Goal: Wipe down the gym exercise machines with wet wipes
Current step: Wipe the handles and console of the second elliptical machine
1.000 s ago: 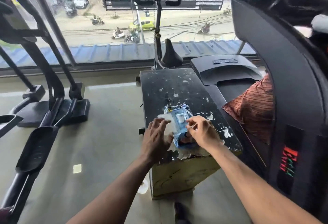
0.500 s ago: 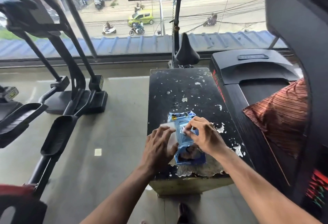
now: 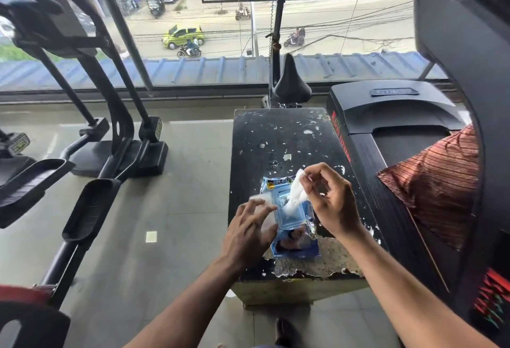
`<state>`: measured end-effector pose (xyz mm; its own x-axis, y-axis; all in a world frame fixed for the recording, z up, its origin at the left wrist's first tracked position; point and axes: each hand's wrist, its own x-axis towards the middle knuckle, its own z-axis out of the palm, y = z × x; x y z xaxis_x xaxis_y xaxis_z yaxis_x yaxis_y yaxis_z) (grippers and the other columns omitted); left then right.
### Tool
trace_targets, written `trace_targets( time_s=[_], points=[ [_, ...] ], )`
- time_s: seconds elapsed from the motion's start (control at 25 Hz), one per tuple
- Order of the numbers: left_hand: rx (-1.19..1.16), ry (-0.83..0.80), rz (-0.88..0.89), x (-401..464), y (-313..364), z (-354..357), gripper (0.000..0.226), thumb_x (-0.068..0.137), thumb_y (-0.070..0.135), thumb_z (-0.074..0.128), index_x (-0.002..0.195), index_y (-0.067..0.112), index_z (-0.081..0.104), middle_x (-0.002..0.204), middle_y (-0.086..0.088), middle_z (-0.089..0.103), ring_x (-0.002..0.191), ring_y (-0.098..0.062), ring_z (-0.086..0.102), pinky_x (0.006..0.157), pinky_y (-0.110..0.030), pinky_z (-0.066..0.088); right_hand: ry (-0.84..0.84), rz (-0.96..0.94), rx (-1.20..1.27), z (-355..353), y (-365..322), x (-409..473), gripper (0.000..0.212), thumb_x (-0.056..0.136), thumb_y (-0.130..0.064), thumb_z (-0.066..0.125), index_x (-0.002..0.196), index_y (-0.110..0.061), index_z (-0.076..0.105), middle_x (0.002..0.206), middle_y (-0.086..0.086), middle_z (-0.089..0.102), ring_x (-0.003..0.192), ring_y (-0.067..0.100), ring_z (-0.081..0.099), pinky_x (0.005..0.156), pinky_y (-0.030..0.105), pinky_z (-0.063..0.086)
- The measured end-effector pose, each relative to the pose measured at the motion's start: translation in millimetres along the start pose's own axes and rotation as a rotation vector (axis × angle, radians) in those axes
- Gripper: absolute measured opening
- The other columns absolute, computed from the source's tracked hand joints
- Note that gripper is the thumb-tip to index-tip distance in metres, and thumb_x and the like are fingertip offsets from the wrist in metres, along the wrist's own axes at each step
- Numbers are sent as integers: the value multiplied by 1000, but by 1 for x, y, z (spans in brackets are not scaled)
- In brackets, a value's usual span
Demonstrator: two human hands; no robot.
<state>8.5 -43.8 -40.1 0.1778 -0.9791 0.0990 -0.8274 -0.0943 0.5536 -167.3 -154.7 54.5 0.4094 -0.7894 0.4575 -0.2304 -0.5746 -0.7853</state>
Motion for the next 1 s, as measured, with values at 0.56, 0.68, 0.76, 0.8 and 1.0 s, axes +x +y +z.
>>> trace_targets(
  time_s=[0.56, 0.68, 0.76, 0.8, 1.0],
  points=[
    [-266, 471, -263, -19, -16, -46, 24, 98, 33, 58, 119, 39, 68, 121, 14, 68, 110, -4, 66, 95, -34, 56, -183, 93, 138, -14, -35, 26, 10, 102, -28, 61, 106, -20, 59, 87, -8, 71, 51, 1, 61, 48, 15, 46],
    [-381, 549, -314, -40, -11, -69, 32, 102, 23, 65, 115, 52, 65, 121, 14, 68, 111, 2, 66, 91, -22, 58, -396, 136, 288, 8, -55, 29, 7, 99, -24, 66, 105, -24, 64, 93, -4, 75, 50, 13, 64, 41, 34, 52],
    [-421, 600, -355, -65, -13, -88, 29, 101, 30, 67, 116, 55, 64, 125, 13, 68, 116, 2, 64, 89, -17, 55, -536, 105, 322, 34, -70, 27, 4, 95, -27, 72, 95, -23, 71, 87, 0, 76, 53, 19, 63, 47, 40, 55],
    [-448, 621, -373, -79, -16, -97, 25, 99, 38, 66, 117, 55, 65, 126, 14, 68, 117, 0, 65, 90, -19, 56, -582, 89, 329, 48, -79, 24, 9, 92, -31, 76, 89, -22, 74, 81, 1, 76, 56, 16, 62, 55, 38, 55],
    [-576, 544, -388, -173, -29, -137, 42, 94, 53, 62, 134, 41, 65, 141, 18, 62, 127, -11, 63, 109, -46, 52, -719, 5, 407, 111, -129, 1, 22, 83, -35, 84, 77, -19, 69, 64, -7, 64, 58, 8, 50, 57, 29, 42]
  ],
)
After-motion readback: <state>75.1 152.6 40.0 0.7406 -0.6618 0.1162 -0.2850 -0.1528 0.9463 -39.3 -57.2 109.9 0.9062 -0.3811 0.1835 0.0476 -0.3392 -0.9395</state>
